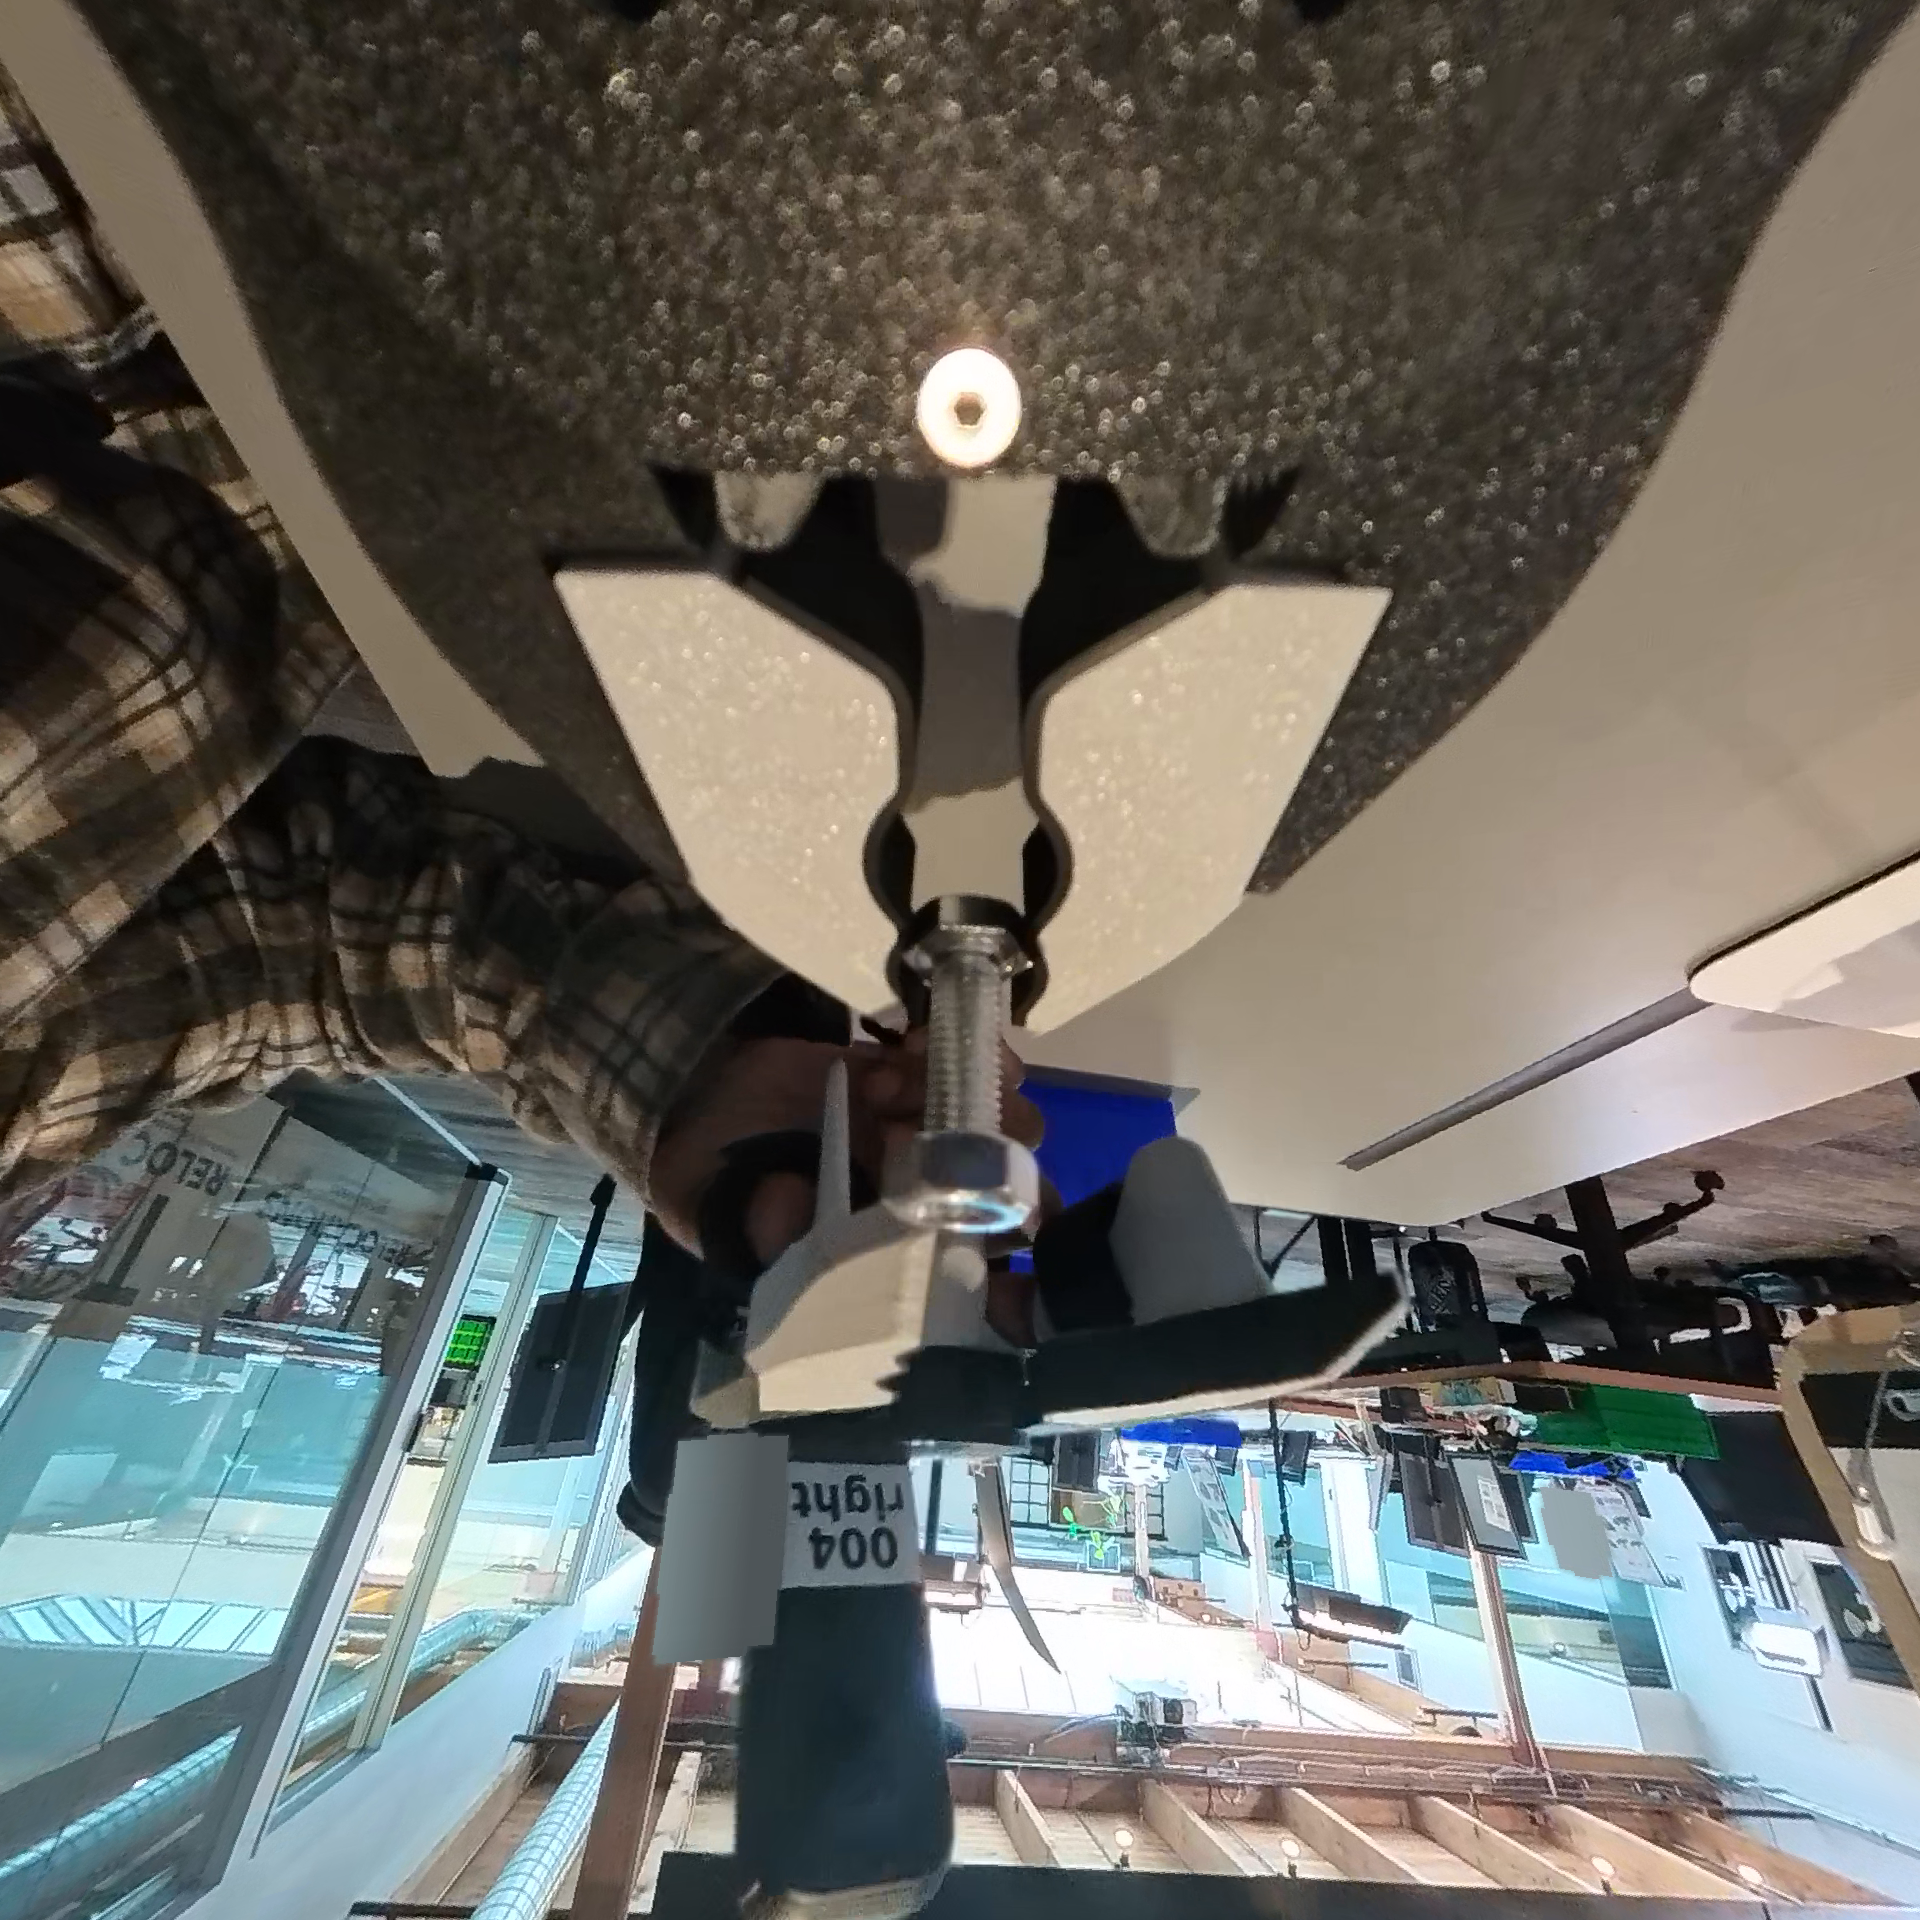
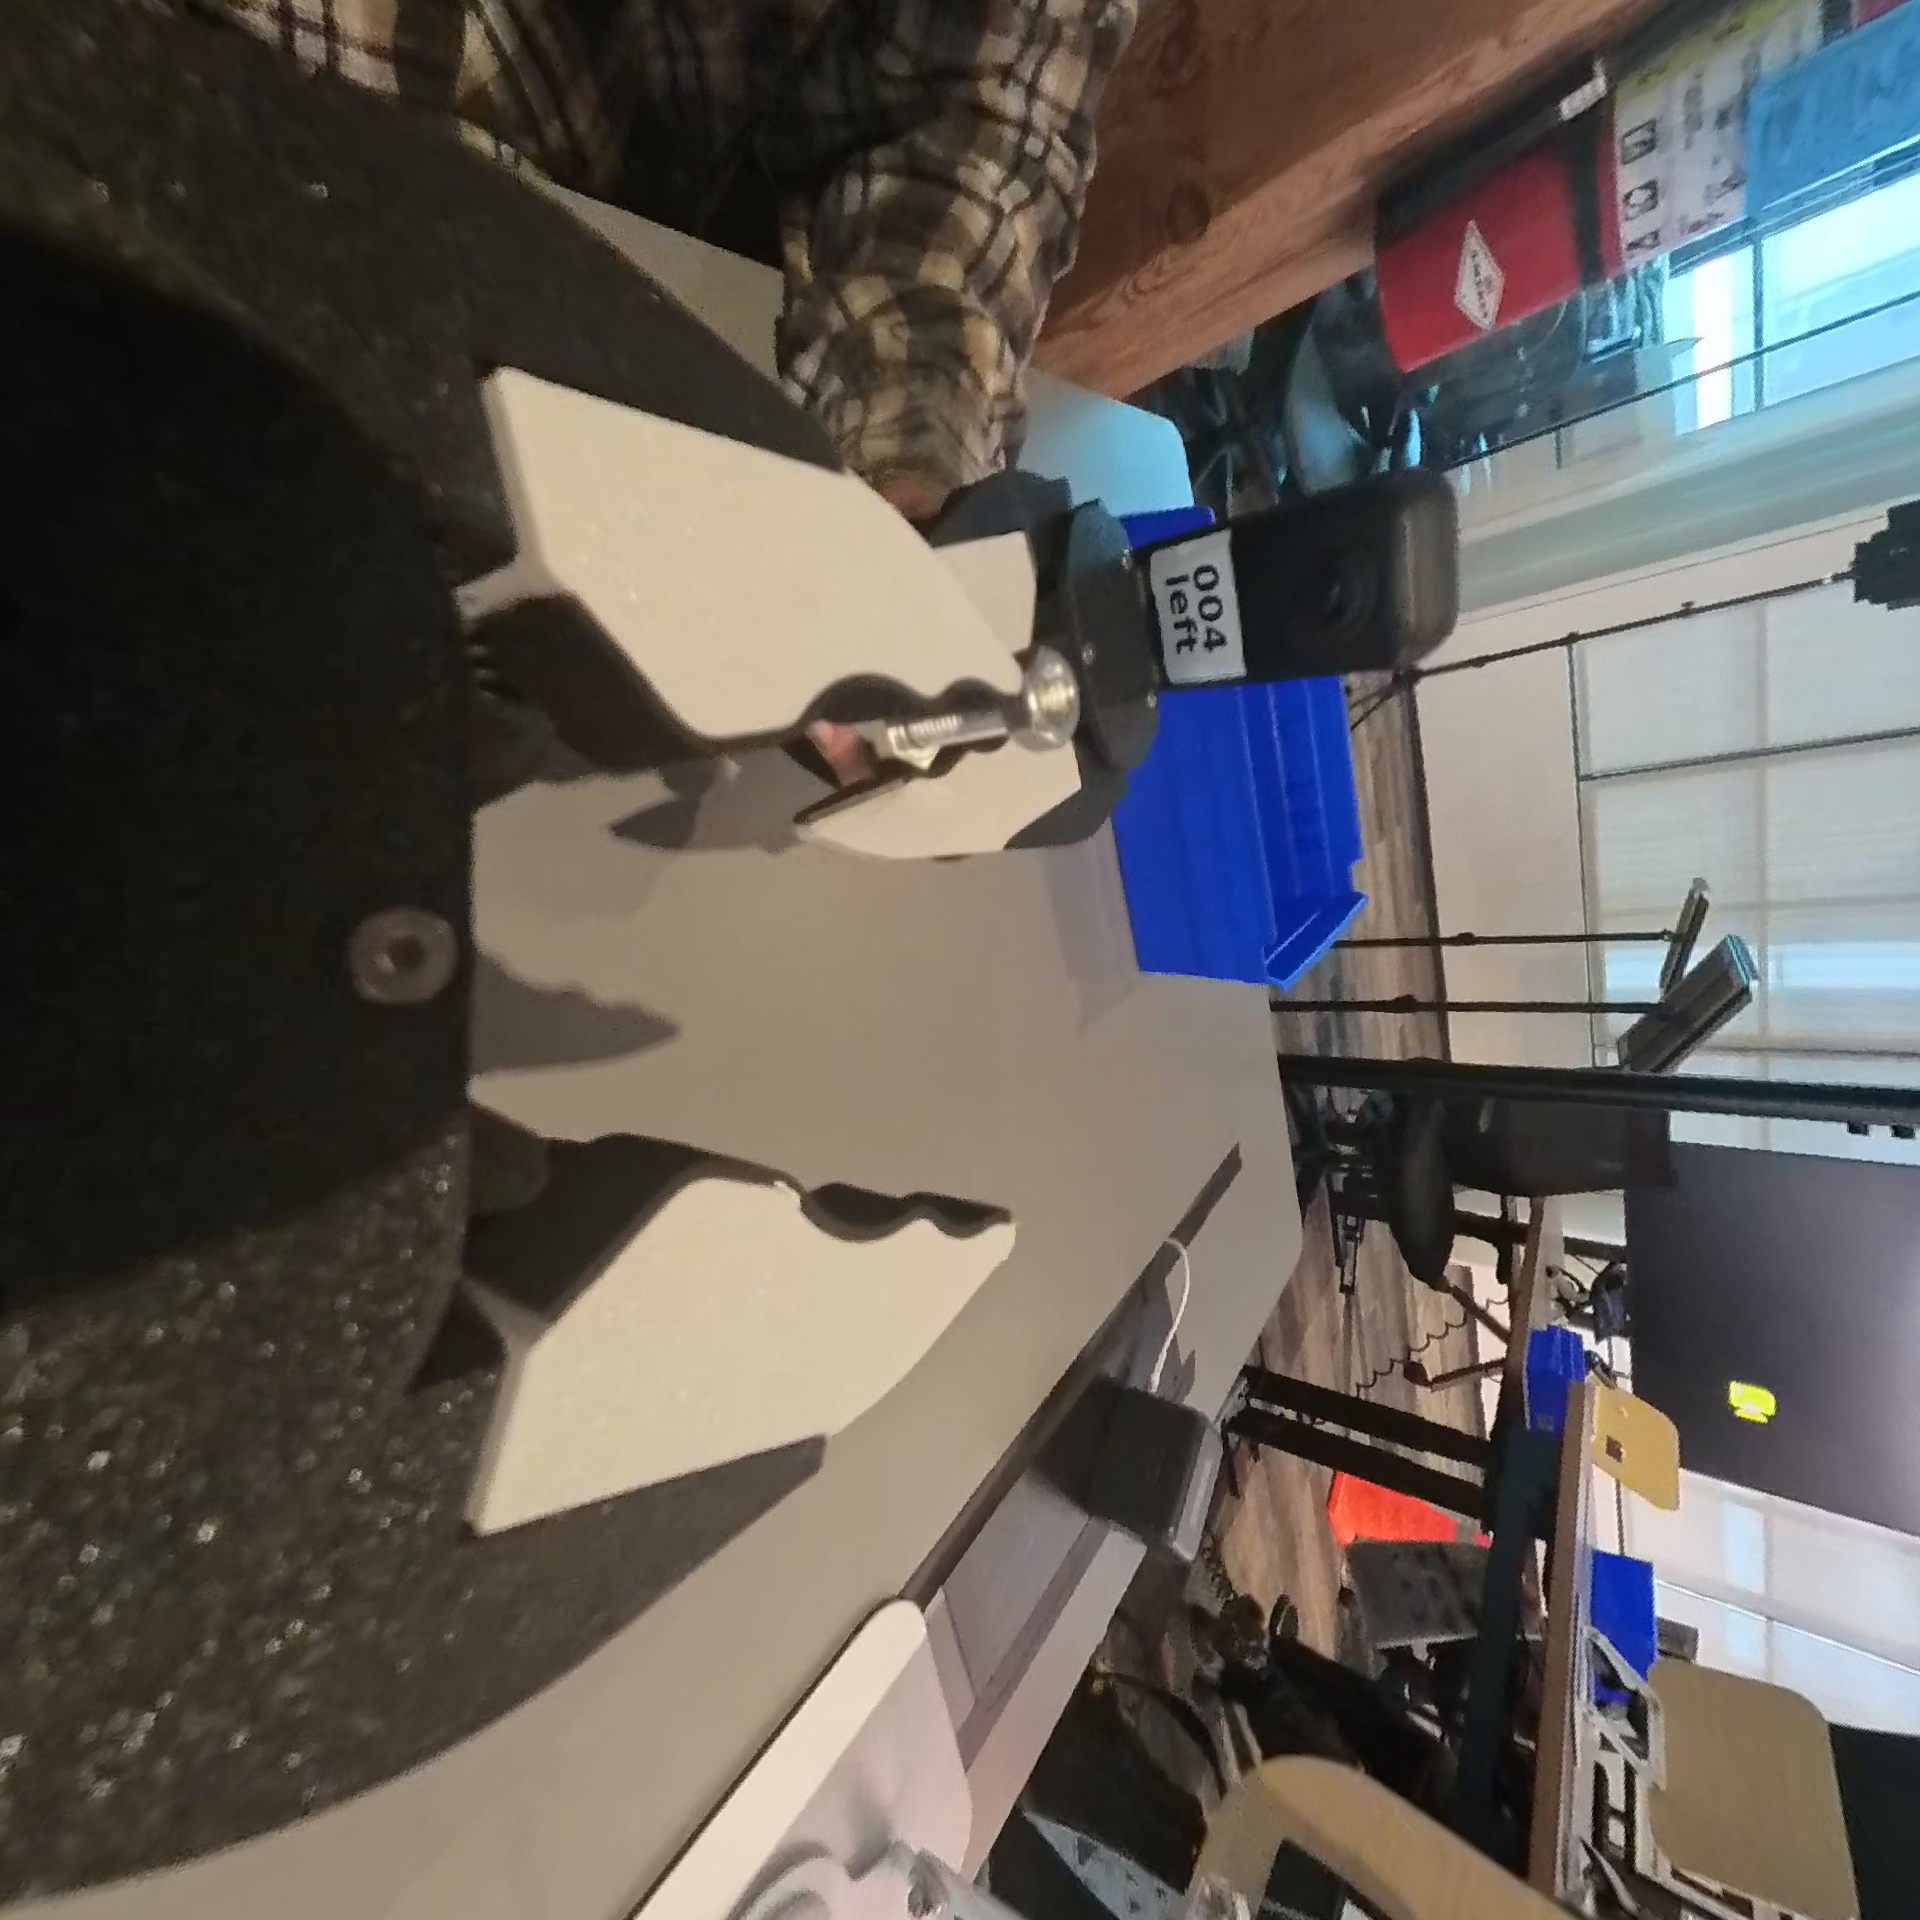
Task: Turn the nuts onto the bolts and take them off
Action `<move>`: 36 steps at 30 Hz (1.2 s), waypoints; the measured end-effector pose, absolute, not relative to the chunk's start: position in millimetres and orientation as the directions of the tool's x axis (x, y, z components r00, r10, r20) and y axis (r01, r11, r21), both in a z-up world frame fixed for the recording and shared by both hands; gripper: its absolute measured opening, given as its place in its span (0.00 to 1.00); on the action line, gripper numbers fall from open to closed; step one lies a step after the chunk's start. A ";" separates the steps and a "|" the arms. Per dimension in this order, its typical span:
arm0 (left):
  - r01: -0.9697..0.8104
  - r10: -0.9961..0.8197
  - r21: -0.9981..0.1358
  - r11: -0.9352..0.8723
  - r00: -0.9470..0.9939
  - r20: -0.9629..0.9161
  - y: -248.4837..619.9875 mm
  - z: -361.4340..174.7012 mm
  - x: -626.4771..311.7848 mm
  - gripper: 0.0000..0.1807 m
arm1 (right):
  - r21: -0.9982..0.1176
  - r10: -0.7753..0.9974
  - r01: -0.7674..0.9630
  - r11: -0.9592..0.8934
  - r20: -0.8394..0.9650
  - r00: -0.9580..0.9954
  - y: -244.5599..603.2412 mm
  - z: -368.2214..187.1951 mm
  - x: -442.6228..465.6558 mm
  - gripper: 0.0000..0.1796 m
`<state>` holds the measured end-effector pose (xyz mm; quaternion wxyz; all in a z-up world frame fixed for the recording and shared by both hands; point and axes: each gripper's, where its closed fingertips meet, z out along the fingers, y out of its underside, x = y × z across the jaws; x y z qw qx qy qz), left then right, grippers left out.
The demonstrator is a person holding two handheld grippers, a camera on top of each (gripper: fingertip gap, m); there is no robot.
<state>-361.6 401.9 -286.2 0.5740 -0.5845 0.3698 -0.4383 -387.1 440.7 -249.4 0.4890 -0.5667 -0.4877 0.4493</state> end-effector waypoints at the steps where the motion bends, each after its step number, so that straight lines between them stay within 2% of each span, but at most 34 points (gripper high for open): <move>1: 0.071 -0.936 -0.995 -0.067 0.342 0.088 401.8 -286.0 -361.6 0.08 | -0.993 0.992 0.103 -0.055 -0.042 0.117 441.2 -247.8 -385.7 0.49; 18: 0.064 -0.934 -0.996 -0.068 0.347 0.087 402.5 -287.2 -361.3 0.08 | -0.994 0.997 0.101 -0.046 -0.039 0.067 427.8 -246.7 -393.4 0.47; 27: 0.035 -0.932 -0.997 -0.068 0.353 0.076 402.9 -292.1 -358.5 0.08 | -0.988 0.998 0.149 -0.039 -0.047 -0.050 402.6 -255.4 -405.6 0.28; 32: 0.038 -0.933 -0.997 -0.067 0.351 0.076 402.5 -291.5 -358.7 0.08 | -0.987 0.990 0.155 -0.031 -0.052 -0.130 391.1 -256.0 -404.7 0.11; 36: 0.048 -0.937 -0.996 -0.073 0.338 0.085 401.3 -290.5 -358.3 0.08 | -0.987 0.989 0.157 -0.018 -0.040 -0.140 390.7 -255.6 -403.0 0.11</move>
